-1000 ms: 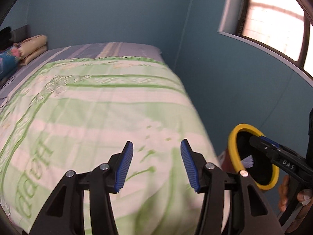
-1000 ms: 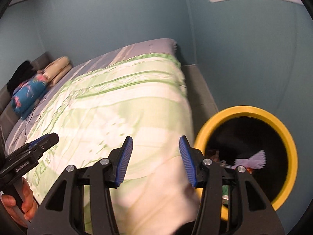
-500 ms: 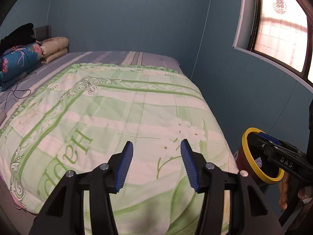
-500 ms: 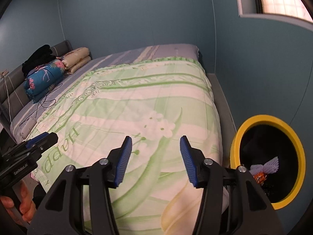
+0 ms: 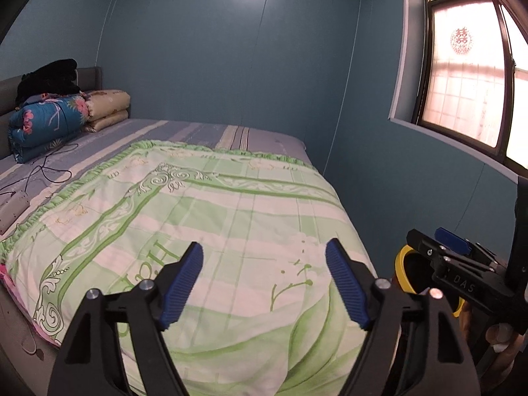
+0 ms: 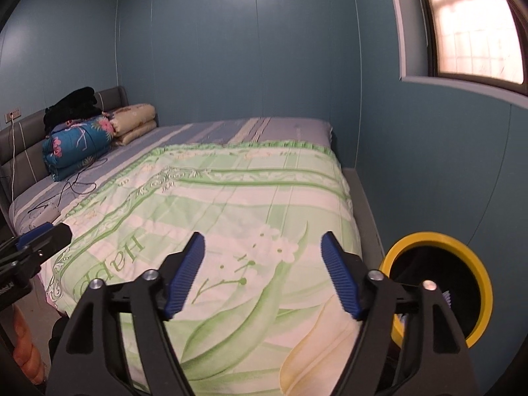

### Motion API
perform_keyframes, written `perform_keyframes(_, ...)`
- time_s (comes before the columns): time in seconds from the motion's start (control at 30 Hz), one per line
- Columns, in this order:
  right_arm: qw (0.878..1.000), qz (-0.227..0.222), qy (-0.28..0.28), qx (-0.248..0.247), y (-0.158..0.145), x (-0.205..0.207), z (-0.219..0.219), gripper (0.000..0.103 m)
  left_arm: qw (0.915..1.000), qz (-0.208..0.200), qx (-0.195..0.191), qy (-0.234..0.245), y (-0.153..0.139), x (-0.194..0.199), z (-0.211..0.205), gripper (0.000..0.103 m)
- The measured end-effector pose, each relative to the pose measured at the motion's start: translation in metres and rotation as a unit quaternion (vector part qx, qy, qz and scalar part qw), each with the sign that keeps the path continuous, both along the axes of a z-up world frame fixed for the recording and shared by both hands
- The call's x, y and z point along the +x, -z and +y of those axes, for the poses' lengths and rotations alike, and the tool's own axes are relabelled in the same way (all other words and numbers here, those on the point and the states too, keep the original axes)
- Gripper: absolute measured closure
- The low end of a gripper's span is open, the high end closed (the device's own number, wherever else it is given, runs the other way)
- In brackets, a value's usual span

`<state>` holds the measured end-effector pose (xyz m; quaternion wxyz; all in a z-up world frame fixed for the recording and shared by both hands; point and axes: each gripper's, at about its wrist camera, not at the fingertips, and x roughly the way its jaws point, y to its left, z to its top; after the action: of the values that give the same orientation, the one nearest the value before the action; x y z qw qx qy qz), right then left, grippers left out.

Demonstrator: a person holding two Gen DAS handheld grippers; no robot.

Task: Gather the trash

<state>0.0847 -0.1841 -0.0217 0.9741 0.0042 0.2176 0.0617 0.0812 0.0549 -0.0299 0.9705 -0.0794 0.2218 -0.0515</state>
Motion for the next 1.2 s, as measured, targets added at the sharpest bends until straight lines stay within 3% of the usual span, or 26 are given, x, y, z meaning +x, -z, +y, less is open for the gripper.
perform_keyframes(0.23,0.997,-0.061,0.037,-0.008,-0.017,-0.020,0.000,0.009,0.9987,-0.049,0.006,-0.013,-0.016,-0.021,-0.003,0.009)
perform_keyframes(0.7,0.991,-0.113,0.069,-0.008,-0.021,-0.041,-0.001,0.008,0.9946,-0.103,-0.008,-0.008,-0.033,-0.045,-0.003,0.008)
perform_keyframes(1.2,0.994,-0.092,0.059,0.005,-0.009,-0.038,0.001,0.008,0.9943,-0.106,-0.004,-0.015,-0.027,-0.048,-0.005,0.008)
